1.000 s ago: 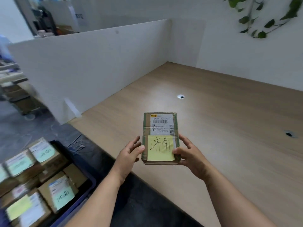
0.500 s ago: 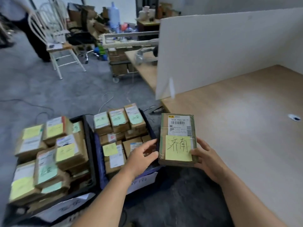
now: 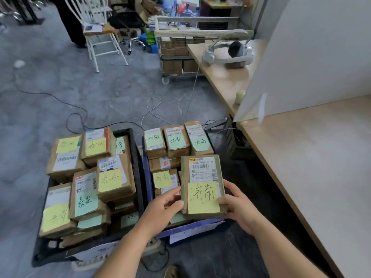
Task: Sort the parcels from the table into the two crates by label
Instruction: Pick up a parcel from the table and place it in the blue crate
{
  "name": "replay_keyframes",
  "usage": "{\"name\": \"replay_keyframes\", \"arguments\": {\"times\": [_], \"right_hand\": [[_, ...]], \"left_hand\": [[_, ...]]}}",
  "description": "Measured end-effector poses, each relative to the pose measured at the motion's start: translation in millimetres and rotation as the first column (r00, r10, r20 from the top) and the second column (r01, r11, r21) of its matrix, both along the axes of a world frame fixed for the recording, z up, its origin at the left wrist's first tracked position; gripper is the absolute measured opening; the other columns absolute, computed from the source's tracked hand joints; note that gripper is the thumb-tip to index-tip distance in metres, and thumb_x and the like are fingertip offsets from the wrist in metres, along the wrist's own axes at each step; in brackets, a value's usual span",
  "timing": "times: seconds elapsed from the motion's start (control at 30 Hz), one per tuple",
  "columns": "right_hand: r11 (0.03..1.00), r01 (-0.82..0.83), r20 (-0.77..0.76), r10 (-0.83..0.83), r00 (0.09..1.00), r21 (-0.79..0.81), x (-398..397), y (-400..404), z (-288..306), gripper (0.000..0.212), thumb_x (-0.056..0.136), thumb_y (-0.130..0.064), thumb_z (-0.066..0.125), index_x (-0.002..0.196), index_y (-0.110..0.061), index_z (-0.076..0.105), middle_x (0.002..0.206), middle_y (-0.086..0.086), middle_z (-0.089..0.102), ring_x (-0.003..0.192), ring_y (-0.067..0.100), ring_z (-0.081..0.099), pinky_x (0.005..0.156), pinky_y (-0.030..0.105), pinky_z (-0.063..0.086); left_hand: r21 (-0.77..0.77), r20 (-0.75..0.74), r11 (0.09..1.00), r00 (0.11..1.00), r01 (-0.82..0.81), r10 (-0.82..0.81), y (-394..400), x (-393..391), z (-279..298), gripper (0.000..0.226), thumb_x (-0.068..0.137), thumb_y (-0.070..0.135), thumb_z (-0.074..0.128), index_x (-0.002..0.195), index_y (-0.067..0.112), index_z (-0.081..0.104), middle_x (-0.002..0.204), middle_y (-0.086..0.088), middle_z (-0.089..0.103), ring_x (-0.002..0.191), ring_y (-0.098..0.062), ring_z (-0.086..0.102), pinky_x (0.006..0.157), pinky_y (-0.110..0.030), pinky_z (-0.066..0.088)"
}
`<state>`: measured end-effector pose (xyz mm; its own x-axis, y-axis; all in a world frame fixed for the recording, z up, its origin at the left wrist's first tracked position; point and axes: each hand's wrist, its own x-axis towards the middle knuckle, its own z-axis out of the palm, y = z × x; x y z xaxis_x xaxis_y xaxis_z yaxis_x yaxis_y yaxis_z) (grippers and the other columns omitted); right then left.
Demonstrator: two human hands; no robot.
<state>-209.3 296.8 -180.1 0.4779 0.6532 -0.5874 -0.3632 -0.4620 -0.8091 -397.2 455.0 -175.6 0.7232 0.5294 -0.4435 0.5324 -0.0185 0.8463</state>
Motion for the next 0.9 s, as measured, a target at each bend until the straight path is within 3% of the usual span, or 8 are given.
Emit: {"name": "replay_keyframes", "arguments": {"times": [0.1, 0.2, 0.3, 0.43, 0.5, 0.57, 0.7, 0.9], "right_hand": [[0.998, -0.05, -0.03, 0.049, 0.998, -0.044, 5, 24, -19, 0.059, 0.089, -0.006, 0.062, 0.137, -0.037, 0.043, 0.119, 0.002, 0.069, 0.099, 0.021, 0.071, 0.082, 0.037, 0.058], [0.987, -0.136, -0.049, 0.132, 0.99, -0.092, 11, 50, -43, 0.073, 0.081, -0.022, 0.068, 0.145, -0.042, 0.039, 0.123, -0.007, 0.068, 0.114, 0.022, 0.064, 0.104, 0.054, 0.045], [0.968, -0.217, -0.064, 0.211, 0.975, -0.123, 16, 80, -66, 0.064, 0.091, -0.021, 0.059, 0.145, -0.047, 0.036, 0.116, -0.014, 0.07, 0.114, 0.016, 0.061, 0.104, 0.052, 0.044], [0.946, -0.304, -0.068, 0.298, 0.952, -0.116, 20, 123, -91, 0.065, 0.098, -0.017, 0.052, 0.149, -0.049, 0.027, 0.114, -0.014, 0.07, 0.108, 0.012, 0.064, 0.094, 0.039, 0.051], [0.929, -0.351, -0.05, 0.347, 0.936, -0.12, 21, 142, -101, 0.065, 0.099, -0.018, 0.05, 0.149, -0.05, 0.023, 0.112, -0.015, 0.071, 0.105, 0.01, 0.065, 0.083, 0.029, 0.051], [0.916, -0.381, -0.009, 0.383, 0.924, -0.128, 23, 159, -111, 0.064, 0.1, -0.021, 0.05, 0.15, -0.05, 0.02, 0.116, -0.016, 0.07, 0.107, 0.007, 0.064, 0.088, 0.029, 0.05], [0.897, -0.412, 0.043, 0.424, 0.905, -0.163, 22, 181, -127, 0.063, 0.1, -0.028, 0.049, 0.15, -0.05, 0.016, 0.117, -0.009, 0.068, 0.108, 0.02, 0.065, 0.099, 0.043, 0.051], [0.883, -0.44, 0.068, 0.455, 0.888, -0.164, 17, 194, -130, 0.063, 0.102, -0.019, 0.044, 0.153, -0.042, 0.016, 0.126, -0.007, 0.061, 0.109, 0.018, 0.059, 0.097, 0.041, 0.052]], "left_hand": [[-0.026, -0.033, 0.999, 0.999, -0.044, 0.043, 9, 1, -15, 0.051, 0.094, 0.03, 0.057, 0.136, 0.048, 0.035, 0.124, 0.023, 0.044, 0.111, 0.009, 0.042, 0.094, -0.019, 0.032], [-0.029, -0.085, 0.995, 0.992, -0.099, 0.096, 20, 6, -35, 0.055, 0.095, 0.024, 0.057, 0.131, 0.053, 0.027, 0.116, 0.031, 0.041, 0.111, 0.009, 0.045, 0.088, -0.013, 0.036], [-0.023, -0.145, 0.986, 0.977, -0.162, 0.157, 33, 13, -52, 0.057, 0.096, 0.019, 0.054, 0.134, 0.05, 0.026, 0.103, 0.038, 0.038, 0.089, 0.022, 0.043, 0.071, -0.002, 0.036], [-0.015, -0.178, 0.968, 0.953, -0.25, 0.244, 58, 19, -80, 0.062, 0.096, 0.019, 0.054, 0.147, 0.04, 0.027, 0.143, 0.014, 0.044, 0.122, 0.0, 0.046, 0.102, -0.021, 0.037], [-0.011, -0.2, 0.959, 0.94, -0.284, 0.276, 72, 21, -95, 0.063, 0.097, 0.019, 0.052, 0.149, 0.04, 0.023, 0.149, 0.01, 0.038, 0.133, -0.008, 0.038, 0.108, -0.028, 0.031], [-0.01, -0.22, 0.954, 0.931, -0.301, 0.291, 84, 24, -108, 0.064, 0.098, 0.022, 0.051, 0.15, 0.041, 0.018, 0.15, 0.011, 0.035, 0.136, -0.009, 0.036, 0.109, -0.029, 0.03], [0.006, -0.274, 0.965, 0.928, -0.261, 0.253, 99, 33, -120, 0.075, 0.097, 0.028, 0.053, 0.151, 0.04, 0.002, 0.153, 0.012, 0.03, 0.135, -0.011, 0.037, 0.101, -0.023, 0.032], [0.07, -0.35, 0.973, 0.908, -0.222, 0.232, 108, 38, -124, 0.081, 0.098, 0.024, 0.052, 0.151, 0.039, -0.007, 0.152, 0.005, 0.035, 0.104, -0.012, 0.054, 0.083, -0.022, 0.04]]}}
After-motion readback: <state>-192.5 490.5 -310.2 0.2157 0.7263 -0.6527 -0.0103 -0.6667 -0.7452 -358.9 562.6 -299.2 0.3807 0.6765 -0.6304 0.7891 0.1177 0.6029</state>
